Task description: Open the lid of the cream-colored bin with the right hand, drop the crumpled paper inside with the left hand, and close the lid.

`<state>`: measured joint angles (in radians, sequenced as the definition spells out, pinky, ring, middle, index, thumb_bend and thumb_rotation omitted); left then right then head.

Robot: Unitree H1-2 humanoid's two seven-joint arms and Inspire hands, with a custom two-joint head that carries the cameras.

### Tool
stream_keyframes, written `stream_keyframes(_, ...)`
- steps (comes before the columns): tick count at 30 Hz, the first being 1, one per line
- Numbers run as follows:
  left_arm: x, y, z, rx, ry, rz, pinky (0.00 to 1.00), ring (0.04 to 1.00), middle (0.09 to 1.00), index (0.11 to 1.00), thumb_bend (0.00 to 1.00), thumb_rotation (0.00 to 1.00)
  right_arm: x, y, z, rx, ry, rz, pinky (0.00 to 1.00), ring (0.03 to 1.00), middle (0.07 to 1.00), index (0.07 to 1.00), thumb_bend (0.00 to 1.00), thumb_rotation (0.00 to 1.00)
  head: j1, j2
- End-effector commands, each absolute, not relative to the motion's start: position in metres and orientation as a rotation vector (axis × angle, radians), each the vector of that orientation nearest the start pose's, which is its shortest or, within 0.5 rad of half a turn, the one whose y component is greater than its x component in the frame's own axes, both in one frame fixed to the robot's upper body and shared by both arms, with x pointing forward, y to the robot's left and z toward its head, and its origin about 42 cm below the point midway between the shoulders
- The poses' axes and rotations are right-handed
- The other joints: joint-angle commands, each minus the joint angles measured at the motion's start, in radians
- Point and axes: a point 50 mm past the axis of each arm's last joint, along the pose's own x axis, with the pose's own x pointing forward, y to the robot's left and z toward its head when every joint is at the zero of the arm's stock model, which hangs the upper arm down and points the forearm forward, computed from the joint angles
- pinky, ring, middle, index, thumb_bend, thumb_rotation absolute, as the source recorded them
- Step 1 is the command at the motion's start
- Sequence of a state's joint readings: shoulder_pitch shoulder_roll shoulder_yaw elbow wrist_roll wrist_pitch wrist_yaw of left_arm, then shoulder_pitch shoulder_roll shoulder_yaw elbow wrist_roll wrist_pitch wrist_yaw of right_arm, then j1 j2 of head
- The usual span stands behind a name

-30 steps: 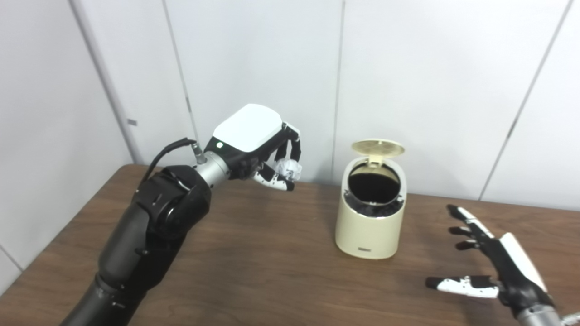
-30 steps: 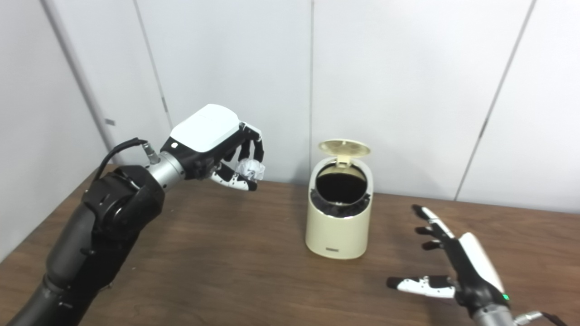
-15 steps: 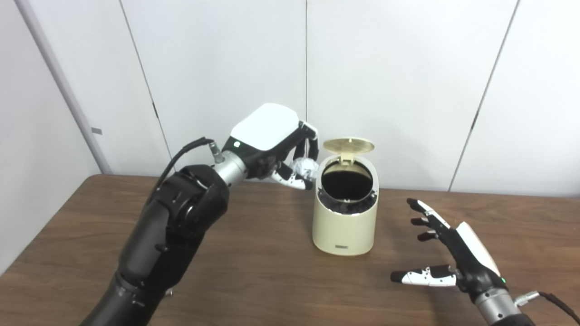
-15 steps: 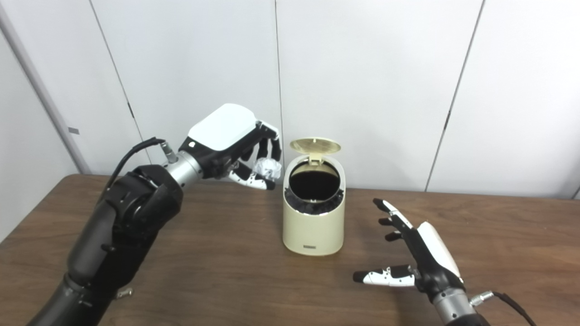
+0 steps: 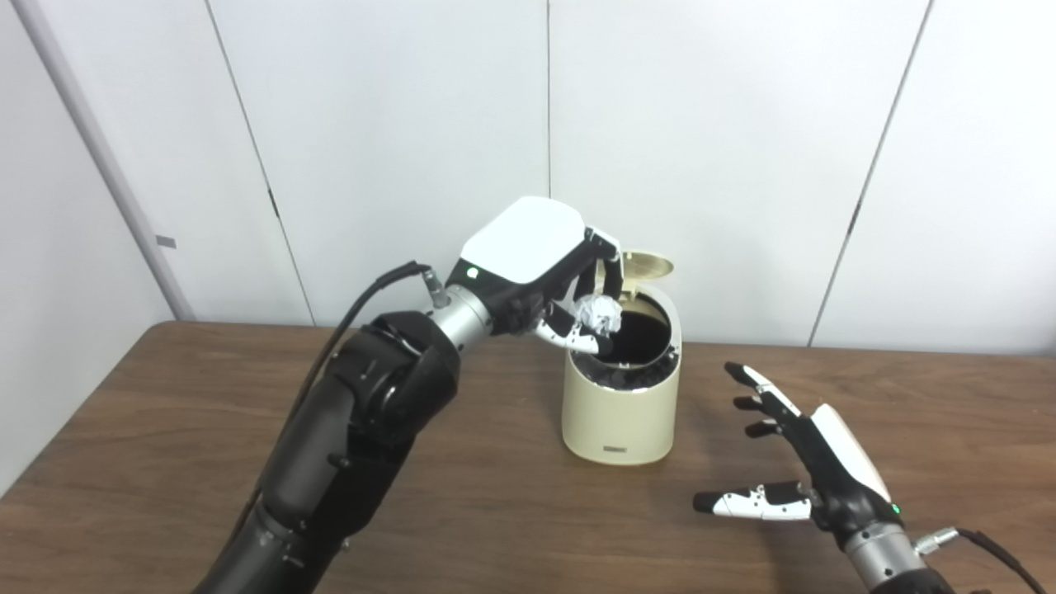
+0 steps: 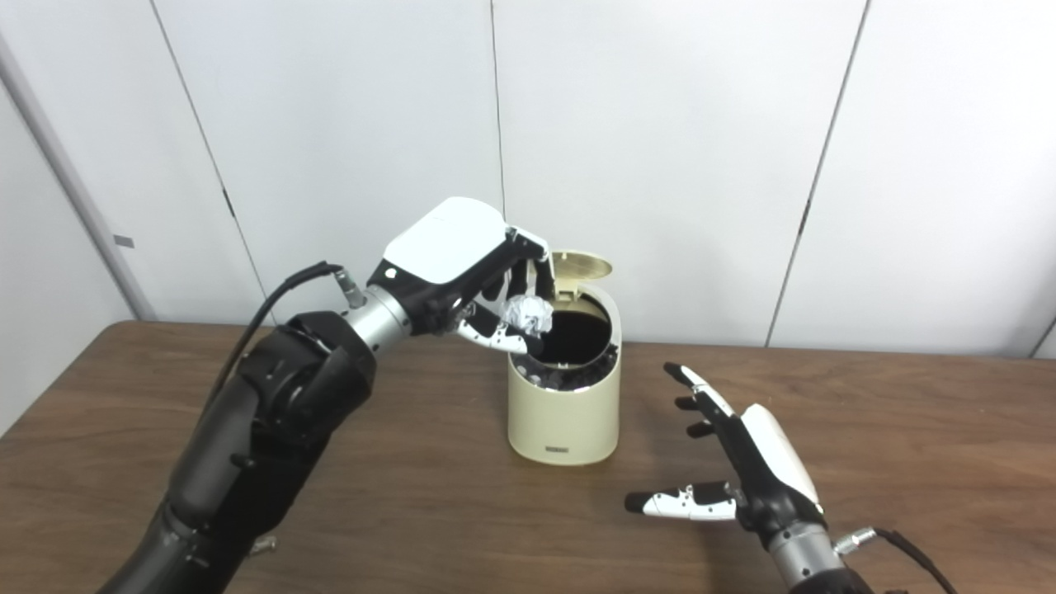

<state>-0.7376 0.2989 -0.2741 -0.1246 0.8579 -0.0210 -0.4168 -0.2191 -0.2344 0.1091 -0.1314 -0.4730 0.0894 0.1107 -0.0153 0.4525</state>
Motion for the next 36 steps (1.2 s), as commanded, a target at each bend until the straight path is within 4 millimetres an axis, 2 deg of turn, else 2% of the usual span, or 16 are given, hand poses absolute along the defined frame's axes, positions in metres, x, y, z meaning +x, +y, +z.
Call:
stream_keyframes(1, 0.422, 0.144, 0.383, 1.347, -0.803, -0.279, 0.26, 0.293, 0.395, 0.507, 0.52, 0.00, 0.344, -0.229, 0.210, -0.715, -0.328, 0.120, 0.71, 0.847, 0.930, 0.919, 0.85, 0.25, -0.004, 0.002)
stream_keyframes(4, 0.427, 0.140, 0.377, 1.343, -0.799, -0.286, 0.25, 0.287, 0.394, 0.505, 0.51, 0.00, 0.343, -0.230, 0.210, -0.712, -0.331, 0.120, 0.72, 0.849, 0.930, 0.920, 0.85, 0.23, -0.007, 0.003)
stream_keyframes(7, 0.432, 0.136, 0.371, 1.341, -0.809, -0.278, 0.22, 0.266, 0.465, 0.486, 0.52, 0.00, 0.342, -0.231, 0.210, -0.713, -0.334, 0.119, 0.72, 0.852, 0.931, 0.923, 0.84, 0.23, -0.009, 0.006)
stream_keyframes(8, 0.434, 0.135, 0.368, 1.339, -0.817, -0.271, 0.22, 0.266, 0.470, 0.485, 0.52, 0.00, 0.342, -0.231, 0.210, -0.710, -0.336, 0.119, 0.72, 0.850, 0.931, 0.923, 0.84, 0.23, -0.009, 0.007)
stream_keyframes(11, 0.439, 0.133, 0.361, 1.357, -0.838, -0.250, 0.22, 0.270, 0.398, 0.501, 0.51, 0.00, 0.341, -0.232, 0.210, -0.705, -0.333, 0.116, 0.71, 0.843, 0.930, 0.923, 0.83, 0.24, -0.011, 0.008)
stream_keyframes(13, 0.442, 0.132, 0.355, 1.370, -0.859, -0.231, 0.21, 0.258, 0.454, 0.489, 0.52, 0.00, 0.340, -0.232, 0.210, -0.703, -0.330, 0.115, 0.72, 0.844, 0.931, 0.924, 0.83, 0.24, -0.010, 0.011)
stream_keyframes(18, 0.448, 0.130, 0.345, 1.351, -0.918, -0.202, 0.17, 0.210, 0.471, 0.483, 0.52, 0.00, 0.340, -0.233, 0.209, -0.704, -0.331, 0.113, 0.71, 0.840, 0.932, 0.924, 0.83, 0.24, -0.012, 0.011)
stream_keyframes(25, 0.457, 0.125, 0.329, 1.350, -0.961, -0.152, 0.19, 0.235, 0.472, 0.484, 0.52, 0.00, 0.339, -0.232, 0.209, -0.702, -0.334, 0.110, 0.71, 0.838, 0.925, 0.921, 0.84, 0.23, -0.015, 0.012)
stream_keyframes(27, 0.460, 0.125, 0.324, 1.353, -0.973, -0.137, 0.21, 0.255, 0.403, 0.496, 0.52, 0.00, 0.339, -0.232, 0.209, -0.702, -0.333, 0.109, 0.71, 0.839, 0.926, 0.920, 0.84, 0.23, -0.015, 0.012)
stream_keyframes(30, 0.461, 0.124, 0.319, 1.374, -0.980, -0.126, 0.24, 0.282, 0.389, 0.501, 0.51, 0.00, 0.339, -0.233, 0.208, -0.703, -0.334, 0.108, 0.70, 0.835, 0.925, 0.919, 0.84, 0.23, -0.015, 0.013)
stream_keyframes(33, 0.462, 0.123, 0.314, 1.402, -0.993, -0.122, 0.24, 0.272, 0.464, 0.486, 0.52, 0.00, 0.340, -0.234, 0.208, -0.697, -0.333, 0.109, 0.71, 0.839, 0.927, 0.921, 0.84, 0.24, -0.014, 0.012)
stream_keyframes(34, 0.462, 0.123, 0.313, 1.409, -0.993, -0.122, 0.24, 0.275, 0.469, 0.485, 0.52, 0.00, 0.340, -0.234, 0.208, -0.699, -0.334, 0.108, 0.71, 0.840, 0.926, 0.920, 0.84, 0.24, -0.014, 0.012)
stream_keyframes(35, 0.462, 0.122, 0.313, 1.420, -0.985, -0.127, 0.25, 0.286, 0.430, 0.495, 0.52, 0.00, 0.340, -0.235, 0.208, -0.704, -0.337, 0.106, 0.71, 0.840, 0.924, 0.919, 0.84, 0.24, -0.014, 0.012)
stream_keyframes(36, 0.463, 0.121, 0.312, 1.431, -0.979, -0.131, 0.29, 0.334, 0.441, 0.518, 0.51, 0.00, 0.340, -0.234, 0.208, -0.706, -0.339, 0.105, 0.71, 0.838, 0.921, 0.917, 0.85, 0.25, -0.013, 0.013)
